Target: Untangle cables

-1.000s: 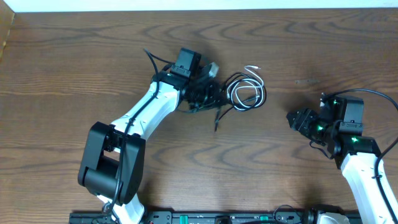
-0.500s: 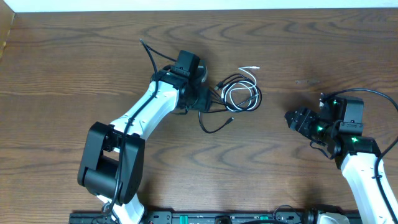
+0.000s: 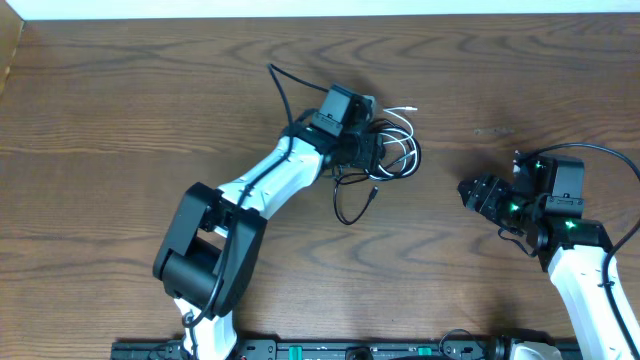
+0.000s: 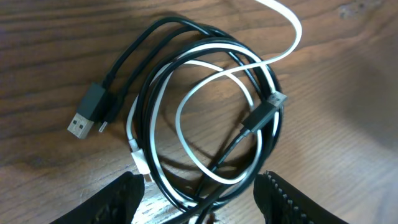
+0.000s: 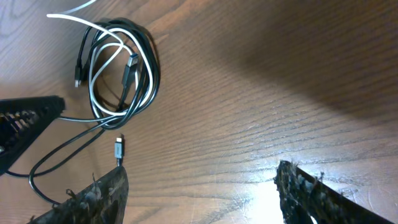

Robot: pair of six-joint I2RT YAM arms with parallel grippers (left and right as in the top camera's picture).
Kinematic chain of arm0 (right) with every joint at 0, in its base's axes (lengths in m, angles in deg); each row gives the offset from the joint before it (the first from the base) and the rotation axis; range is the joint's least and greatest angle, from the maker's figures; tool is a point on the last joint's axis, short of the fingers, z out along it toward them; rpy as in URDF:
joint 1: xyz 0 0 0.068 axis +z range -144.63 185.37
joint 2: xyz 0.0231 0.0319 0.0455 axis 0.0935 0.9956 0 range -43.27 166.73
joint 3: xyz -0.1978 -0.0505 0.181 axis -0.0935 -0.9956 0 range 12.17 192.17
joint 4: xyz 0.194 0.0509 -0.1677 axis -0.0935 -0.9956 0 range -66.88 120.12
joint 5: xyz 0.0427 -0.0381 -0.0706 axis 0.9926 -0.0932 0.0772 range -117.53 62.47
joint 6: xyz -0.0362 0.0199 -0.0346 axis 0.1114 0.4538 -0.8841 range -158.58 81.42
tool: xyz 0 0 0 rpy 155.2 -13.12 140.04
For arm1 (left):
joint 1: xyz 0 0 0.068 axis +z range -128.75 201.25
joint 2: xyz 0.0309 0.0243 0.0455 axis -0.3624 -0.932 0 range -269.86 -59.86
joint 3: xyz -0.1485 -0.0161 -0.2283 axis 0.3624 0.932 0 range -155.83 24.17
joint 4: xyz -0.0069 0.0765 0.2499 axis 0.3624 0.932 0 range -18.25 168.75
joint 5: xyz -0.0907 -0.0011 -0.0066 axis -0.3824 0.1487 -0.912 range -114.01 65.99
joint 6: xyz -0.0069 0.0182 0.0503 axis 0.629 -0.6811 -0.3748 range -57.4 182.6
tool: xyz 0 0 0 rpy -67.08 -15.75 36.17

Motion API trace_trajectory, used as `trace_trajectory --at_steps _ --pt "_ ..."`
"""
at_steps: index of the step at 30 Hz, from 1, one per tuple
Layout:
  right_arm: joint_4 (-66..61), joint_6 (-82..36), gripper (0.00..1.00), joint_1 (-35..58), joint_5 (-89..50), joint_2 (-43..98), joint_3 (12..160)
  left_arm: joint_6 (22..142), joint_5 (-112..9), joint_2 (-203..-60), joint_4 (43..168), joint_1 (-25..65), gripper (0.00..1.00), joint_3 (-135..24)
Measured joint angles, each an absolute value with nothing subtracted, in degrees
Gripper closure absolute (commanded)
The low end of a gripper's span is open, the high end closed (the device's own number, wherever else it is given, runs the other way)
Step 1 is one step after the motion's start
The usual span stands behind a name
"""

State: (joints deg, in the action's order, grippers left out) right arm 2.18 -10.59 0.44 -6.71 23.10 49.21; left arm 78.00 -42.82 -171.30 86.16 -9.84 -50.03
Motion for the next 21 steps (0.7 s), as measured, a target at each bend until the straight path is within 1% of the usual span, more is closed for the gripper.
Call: trace_trajectory --at_steps 5,7,10,15,19,21 --pt "2.11 -10.59 0.27 0.44 -6.71 23.10 49.21 78.74 -38.80 -171.35 85.31 -11.26 0.39 -50.03" --pt "2.09 -10.59 0.27 0.44 -6.71 23.10 49.21 78.92 -37.81 -171.32 87.32 -11.13 0.39 -50.77" --pt "2.05 -10.59 0.27 0.44 -6.71 23.10 49.21 78.54 -37.11 -169.95 91.34 -11.00 0.39 -53.24" --pt "2.05 -10.63 0.27 0.44 -6.69 23.10 49.21 77.49 -36.94 -164.24 91.34 -11.16 0.39 -56.08" --pt "2.07 -10.63 0.27 0.46 -6.71 23.10 49.21 76.34 -36.96 -163.85 91.21 -11.26 0.39 -56.93" --pt "2.07 -10.63 0.27 0.44 -6.71 23.10 49.21 76.01 -36.96 -166.01 91.25 -11.40 0.43 -56.93"
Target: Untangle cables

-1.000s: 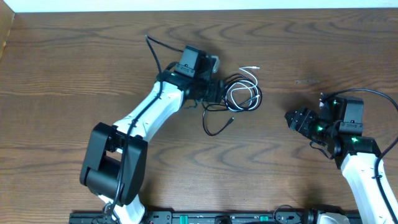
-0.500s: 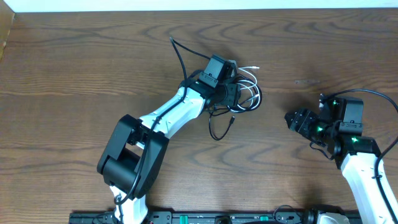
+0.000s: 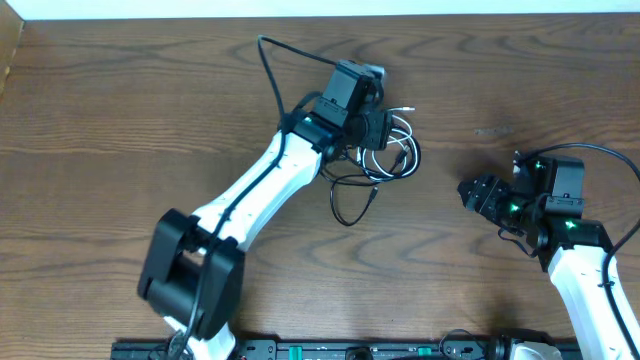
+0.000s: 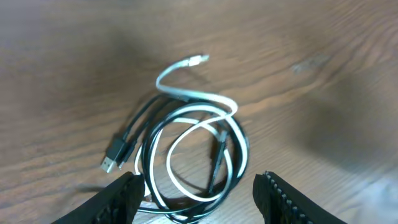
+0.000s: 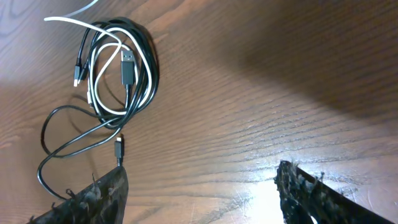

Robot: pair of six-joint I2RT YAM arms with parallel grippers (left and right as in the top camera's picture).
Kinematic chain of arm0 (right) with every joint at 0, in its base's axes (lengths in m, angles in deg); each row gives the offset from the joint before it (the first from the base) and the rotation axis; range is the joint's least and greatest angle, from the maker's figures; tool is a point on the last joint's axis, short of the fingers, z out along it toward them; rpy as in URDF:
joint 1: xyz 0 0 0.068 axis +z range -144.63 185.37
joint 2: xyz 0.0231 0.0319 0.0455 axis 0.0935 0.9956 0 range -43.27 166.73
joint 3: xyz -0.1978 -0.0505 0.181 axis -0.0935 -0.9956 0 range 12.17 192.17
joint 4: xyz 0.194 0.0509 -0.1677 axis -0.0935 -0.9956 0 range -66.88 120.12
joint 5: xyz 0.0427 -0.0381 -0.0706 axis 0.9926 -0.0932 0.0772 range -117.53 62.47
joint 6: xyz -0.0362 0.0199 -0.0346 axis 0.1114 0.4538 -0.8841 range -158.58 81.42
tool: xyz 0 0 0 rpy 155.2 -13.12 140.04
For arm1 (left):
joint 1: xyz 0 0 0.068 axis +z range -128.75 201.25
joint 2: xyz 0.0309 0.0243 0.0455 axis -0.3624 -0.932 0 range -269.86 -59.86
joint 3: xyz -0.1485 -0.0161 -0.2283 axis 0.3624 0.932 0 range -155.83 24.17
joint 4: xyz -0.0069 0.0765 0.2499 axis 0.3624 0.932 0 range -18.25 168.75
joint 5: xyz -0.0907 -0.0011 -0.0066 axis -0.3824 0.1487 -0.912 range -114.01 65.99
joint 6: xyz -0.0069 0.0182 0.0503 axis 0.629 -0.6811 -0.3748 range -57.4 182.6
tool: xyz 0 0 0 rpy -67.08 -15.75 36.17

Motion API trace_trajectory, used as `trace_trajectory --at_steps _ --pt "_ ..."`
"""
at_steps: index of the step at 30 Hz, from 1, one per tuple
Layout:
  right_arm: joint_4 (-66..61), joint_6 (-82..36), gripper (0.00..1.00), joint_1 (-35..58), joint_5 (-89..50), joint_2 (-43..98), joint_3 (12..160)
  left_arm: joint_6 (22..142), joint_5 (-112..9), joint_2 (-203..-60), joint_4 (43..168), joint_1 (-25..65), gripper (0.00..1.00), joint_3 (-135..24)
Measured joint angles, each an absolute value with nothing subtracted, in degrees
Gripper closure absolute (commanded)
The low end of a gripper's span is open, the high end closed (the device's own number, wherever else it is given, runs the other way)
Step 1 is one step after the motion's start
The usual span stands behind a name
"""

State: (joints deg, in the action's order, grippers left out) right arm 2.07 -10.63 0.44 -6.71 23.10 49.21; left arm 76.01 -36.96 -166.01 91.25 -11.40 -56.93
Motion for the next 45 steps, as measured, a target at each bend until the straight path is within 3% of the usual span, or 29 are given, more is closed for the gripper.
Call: trace_trajectory --at_steps 12,21,27,32,39,45 --pt "1.11 -10.78 0.27 0.44 -6.71 23.10 49.21 79.07 -37.57 -178.16 91.10 -14.96 0.63 -56.87" --pt "0.72 -10.78 0.27 0.44 -6.69 23.10 49.21 85.25 -34.97 -181.25 90.12 -16.36 0.67 -56.98" --pt "0.61 -10.81 0.26 0.44 -6.71 23.10 49.21 86.41 -33.70 -181.27 90.12 -16.40 0.67 -57.00" --pt "0.61 -11.27 0.26 0.44 -6.71 23.10 49.21 86.57 -26.47 -181.27 90.62 -16.99 0.49 -57.20" --pt "0.58 -12.07 0.25 0.44 -6.97 23.10 49.21 86.30 -20.59 -181.60 89.79 -17.01 0.48 -57.17" --pt "0.58 -12.10 0.25 0.44 -8.04 23.10 49.21 79.07 -19.67 -181.77 88.35 -17.01 0.48 -57.74"
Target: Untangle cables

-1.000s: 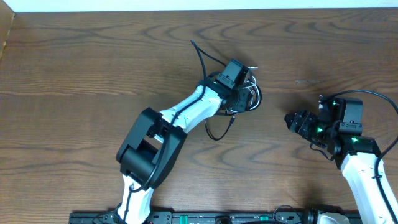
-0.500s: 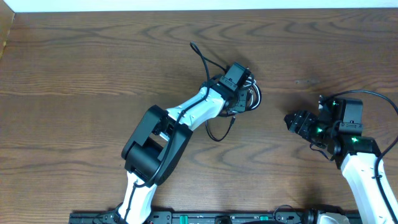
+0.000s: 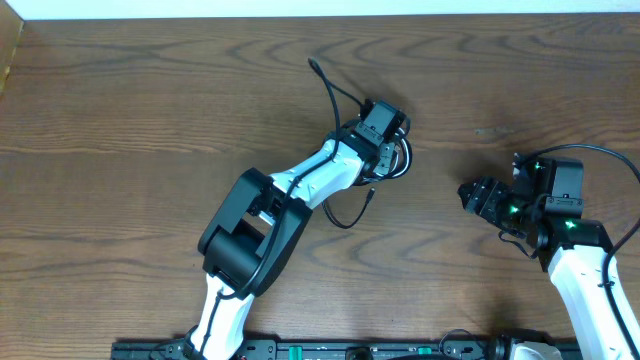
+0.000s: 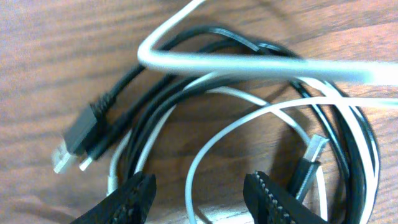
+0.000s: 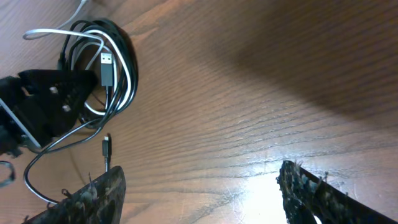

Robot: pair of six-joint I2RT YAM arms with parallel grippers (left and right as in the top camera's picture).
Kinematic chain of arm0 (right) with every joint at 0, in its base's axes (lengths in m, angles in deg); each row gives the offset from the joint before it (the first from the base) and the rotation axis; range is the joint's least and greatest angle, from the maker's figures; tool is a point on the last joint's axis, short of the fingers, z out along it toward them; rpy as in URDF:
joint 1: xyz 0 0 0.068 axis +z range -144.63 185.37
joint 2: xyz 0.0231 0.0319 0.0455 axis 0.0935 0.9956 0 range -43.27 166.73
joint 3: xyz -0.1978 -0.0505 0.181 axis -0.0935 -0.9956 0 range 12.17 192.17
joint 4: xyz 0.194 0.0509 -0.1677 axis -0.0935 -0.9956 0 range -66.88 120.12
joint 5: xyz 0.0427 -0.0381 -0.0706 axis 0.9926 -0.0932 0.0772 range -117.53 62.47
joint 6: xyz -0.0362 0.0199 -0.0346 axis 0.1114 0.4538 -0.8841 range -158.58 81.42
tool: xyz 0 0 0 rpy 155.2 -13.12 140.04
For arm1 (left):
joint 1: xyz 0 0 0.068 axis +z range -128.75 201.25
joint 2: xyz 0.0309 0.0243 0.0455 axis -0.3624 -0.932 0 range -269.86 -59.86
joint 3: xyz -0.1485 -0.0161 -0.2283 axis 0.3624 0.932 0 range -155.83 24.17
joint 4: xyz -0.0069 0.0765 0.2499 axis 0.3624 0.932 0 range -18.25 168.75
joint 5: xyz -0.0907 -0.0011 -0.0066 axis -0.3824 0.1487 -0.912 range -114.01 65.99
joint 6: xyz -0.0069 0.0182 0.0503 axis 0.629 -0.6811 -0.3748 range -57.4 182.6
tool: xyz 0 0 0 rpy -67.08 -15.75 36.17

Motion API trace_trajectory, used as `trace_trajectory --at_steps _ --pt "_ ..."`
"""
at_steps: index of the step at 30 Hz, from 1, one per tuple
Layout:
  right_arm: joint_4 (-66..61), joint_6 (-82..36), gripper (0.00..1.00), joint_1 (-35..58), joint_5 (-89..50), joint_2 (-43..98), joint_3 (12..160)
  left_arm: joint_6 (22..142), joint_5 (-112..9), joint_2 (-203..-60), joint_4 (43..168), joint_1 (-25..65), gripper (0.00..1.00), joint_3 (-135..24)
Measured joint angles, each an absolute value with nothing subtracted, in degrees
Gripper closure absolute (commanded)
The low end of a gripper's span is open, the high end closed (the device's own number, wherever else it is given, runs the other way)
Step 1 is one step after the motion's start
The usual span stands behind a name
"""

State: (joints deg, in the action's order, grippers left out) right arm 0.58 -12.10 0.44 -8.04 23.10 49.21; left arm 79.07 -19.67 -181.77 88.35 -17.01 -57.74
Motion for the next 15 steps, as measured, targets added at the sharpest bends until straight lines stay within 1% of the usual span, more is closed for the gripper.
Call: trace_trajectory --at_steps 9,15 --pt "0.47 -12.10 0.24 0.44 -8.53 23.10 49.21 70.78 -18.86 -179.67 88.72 -14.89 0.48 -59.16" --pt "0.43 -12.10 0.24 0.44 -8.90 23.10 49.21 68.23 -17.81 -180.20 87.87 -13.71 0.49 -59.16"
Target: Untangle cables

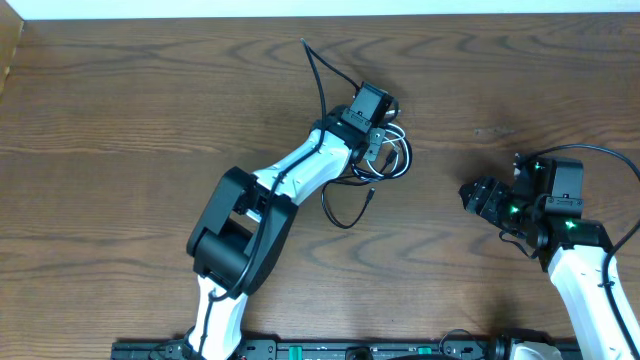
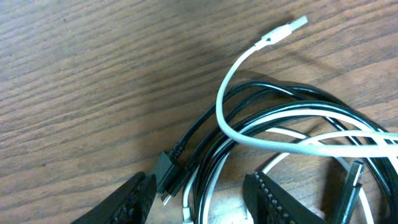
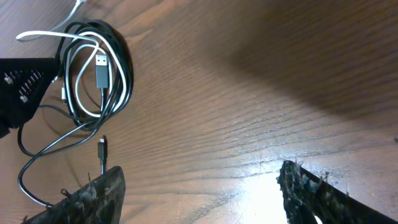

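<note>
A coil of black and white cables (image 1: 392, 158) lies on the wooden table, and a loose black tail (image 1: 342, 208) loops toward the front. My left gripper (image 1: 376, 138) hangs low over the coil's edge. In the left wrist view, the left gripper (image 2: 202, 208) is open with black and white strands (image 2: 208, 180) between its fingers, a black plug (image 2: 166, 177) lies by the left finger and the white cable's tip (image 2: 292, 28) curls up. My right gripper (image 1: 480, 195) stays apart at the right. Seen from its wrist, the right gripper (image 3: 199, 199) is open and empty, the coil (image 3: 93, 74) far off.
The left arm's own black lead (image 1: 320, 70) arcs above the table behind the coil. A wooden edge (image 1: 10, 50) stands at the far left corner. A black rail (image 1: 350, 350) runs along the front edge. The tail's small plug (image 3: 103, 149) lies near the right gripper's left finger.
My left gripper has shifted a little to the left over the coil, still open. The white cable that crossed close under its camera now shows with its tip free. The right arm has not moved.
My left gripper first stood open low over the coil, reaching from the left. Then it was higher, with the whole coil in sight. Then it was low again from the far side, and now sits astride the coil's edge. The right gripper stayed open.
</note>
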Robot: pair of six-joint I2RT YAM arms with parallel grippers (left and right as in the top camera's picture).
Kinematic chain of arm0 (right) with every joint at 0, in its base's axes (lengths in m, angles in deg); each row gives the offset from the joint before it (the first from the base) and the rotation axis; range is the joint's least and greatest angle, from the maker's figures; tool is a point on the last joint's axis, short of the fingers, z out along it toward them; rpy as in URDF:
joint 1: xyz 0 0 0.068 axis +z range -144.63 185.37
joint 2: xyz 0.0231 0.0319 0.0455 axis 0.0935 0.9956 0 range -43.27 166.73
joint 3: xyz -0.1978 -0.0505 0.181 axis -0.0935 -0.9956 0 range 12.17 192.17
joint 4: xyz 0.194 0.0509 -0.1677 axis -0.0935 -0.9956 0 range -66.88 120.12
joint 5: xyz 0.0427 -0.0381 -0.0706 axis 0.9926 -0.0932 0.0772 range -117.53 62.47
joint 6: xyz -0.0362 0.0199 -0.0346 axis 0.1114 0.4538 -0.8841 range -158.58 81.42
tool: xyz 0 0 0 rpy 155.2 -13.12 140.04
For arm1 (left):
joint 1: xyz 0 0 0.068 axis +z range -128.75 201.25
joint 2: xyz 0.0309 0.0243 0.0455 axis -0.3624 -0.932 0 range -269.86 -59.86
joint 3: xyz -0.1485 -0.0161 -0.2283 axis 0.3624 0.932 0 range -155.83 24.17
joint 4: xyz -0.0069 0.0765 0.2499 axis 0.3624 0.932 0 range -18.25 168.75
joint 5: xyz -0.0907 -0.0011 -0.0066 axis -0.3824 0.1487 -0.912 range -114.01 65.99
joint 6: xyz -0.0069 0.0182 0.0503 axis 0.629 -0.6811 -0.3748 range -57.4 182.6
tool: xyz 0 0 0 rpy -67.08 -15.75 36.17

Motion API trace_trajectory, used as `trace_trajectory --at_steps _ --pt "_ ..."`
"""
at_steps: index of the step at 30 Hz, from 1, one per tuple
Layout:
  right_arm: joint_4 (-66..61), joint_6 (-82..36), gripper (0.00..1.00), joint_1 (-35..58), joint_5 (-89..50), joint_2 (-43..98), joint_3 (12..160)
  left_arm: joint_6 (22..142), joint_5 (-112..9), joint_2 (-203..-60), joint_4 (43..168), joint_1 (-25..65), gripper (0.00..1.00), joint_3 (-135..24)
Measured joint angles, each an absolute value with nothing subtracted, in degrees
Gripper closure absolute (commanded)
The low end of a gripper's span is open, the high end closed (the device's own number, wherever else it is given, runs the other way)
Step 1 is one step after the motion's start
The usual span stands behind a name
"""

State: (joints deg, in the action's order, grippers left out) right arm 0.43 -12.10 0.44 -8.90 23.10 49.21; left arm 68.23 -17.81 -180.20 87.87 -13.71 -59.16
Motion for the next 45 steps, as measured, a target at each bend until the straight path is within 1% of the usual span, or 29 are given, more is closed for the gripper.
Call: trace_trajectory --at_steps 4,13,15,16,17,18,22,23,24,30,34,38,42,45 --pt "0.37 -12.10 0.24 0.44 -8.92 23.10 49.21 66.74 -18.67 -181.09 86.40 -13.73 0.50 -59.16" --pt "-0.16 -12.10 0.24 0.44 -8.92 23.10 49.21 58.54 -22.40 -184.20 83.84 -13.78 0.50 -59.16" --pt "-0.31 -12.10 0.24 0.44 -8.92 23.10 49.21 57.78 -22.58 -184.28 83.25 -13.78 0.57 -59.16" --pt "-0.33 -12.10 0.24 0.44 -8.92 23.10 49.21 57.36 -22.64 -184.28 83.23 -13.78 0.63 -59.16" --pt "-0.36 -12.10 0.24 0.44 -8.92 23.10 49.21 57.21 -22.64 -184.31 83.25 -13.78 0.65 -59.16" --pt "-0.38 -12.10 0.24 0.44 -8.92 23.10 49.21 56.88 -22.69 -184.31 83.52 -13.78 0.67 -59.16" --pt "-0.49 -12.10 0.23 0.44 -8.92 23.10 49.21 56.51 -22.86 -184.33 85.05 -13.80 0.70 -59.21" --pt "-0.53 -12.10 0.23 0.46 -8.92 23.10 49.21 56.53 -22.86 -184.31 85.42 -13.78 0.75 -59.23" --pt "-0.53 -12.10 0.23 0.44 -8.92 23.10 49.21 56.58 -22.86 -184.31 85.53 -13.78 0.92 -59.23" --pt "-0.73 -12.10 0.23 0.46 -8.94 23.10 49.21 57.52 -22.82 -184.04 87.97 -13.84 0.93 -59.49" --pt "-0.62 -12.10 0.22 0.44 -8.90 23.10 49.21 60.73 -23.21 -181.36 94.99 -13.82 0.93 -59.47" --pt "1.87 -12.31 0.22 0.44 -6.69 23.10 49.21 62.83 -28.00 -172.46 98.86 -13.78 0.92 -59.01" --pt "6.84 -13.82 0.22 0.44 -0.90 23.14 49.21 65.63 -35.15 -158.19 100.02 -13.78 0.93 -59.14" --pt "9.76 -14.39 0.22 0.44 3.50 23.14 49.19 67.42 -38.80 -151.85 100.96 -13.78 0.92 -59.56"
